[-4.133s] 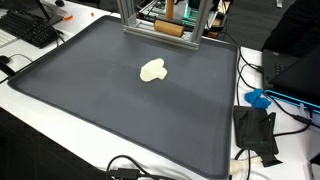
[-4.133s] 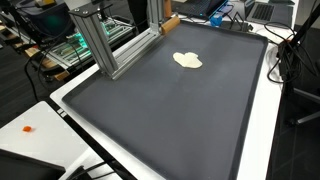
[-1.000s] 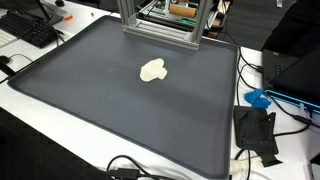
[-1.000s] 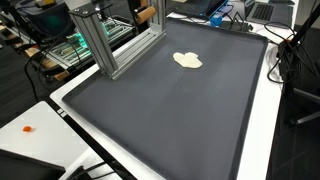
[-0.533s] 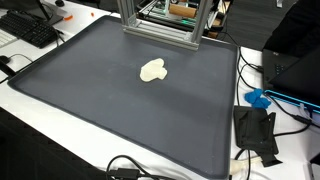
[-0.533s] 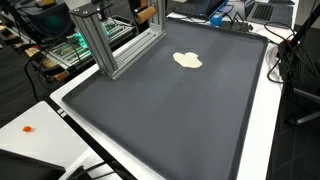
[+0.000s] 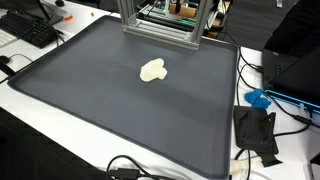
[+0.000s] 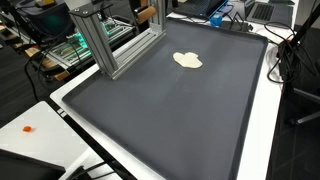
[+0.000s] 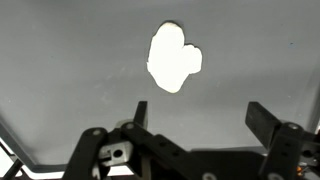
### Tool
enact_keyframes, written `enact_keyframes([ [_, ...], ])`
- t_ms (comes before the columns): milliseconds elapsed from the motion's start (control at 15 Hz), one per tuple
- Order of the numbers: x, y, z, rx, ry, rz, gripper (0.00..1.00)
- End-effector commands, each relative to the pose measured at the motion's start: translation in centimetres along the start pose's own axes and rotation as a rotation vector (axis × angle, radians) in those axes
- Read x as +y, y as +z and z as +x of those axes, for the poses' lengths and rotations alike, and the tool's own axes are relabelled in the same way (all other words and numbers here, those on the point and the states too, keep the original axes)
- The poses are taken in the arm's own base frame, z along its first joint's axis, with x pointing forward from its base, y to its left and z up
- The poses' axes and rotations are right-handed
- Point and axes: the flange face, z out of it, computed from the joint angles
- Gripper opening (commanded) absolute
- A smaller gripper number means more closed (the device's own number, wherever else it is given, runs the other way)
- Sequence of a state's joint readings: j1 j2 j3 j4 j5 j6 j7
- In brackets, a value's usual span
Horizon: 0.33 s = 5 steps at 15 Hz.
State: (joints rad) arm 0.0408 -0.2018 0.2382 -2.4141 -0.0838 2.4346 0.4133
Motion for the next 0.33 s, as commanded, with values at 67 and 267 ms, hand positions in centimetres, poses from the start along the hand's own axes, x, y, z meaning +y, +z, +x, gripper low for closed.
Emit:
enact_keyframes([
  [67, -0.06, 0.52, 0.41, -0.008, 0.003, -0.001, 1.0],
  [267, -0.14, 0.39, 0.62, -0.005, 0.005, 0.001, 1.0],
])
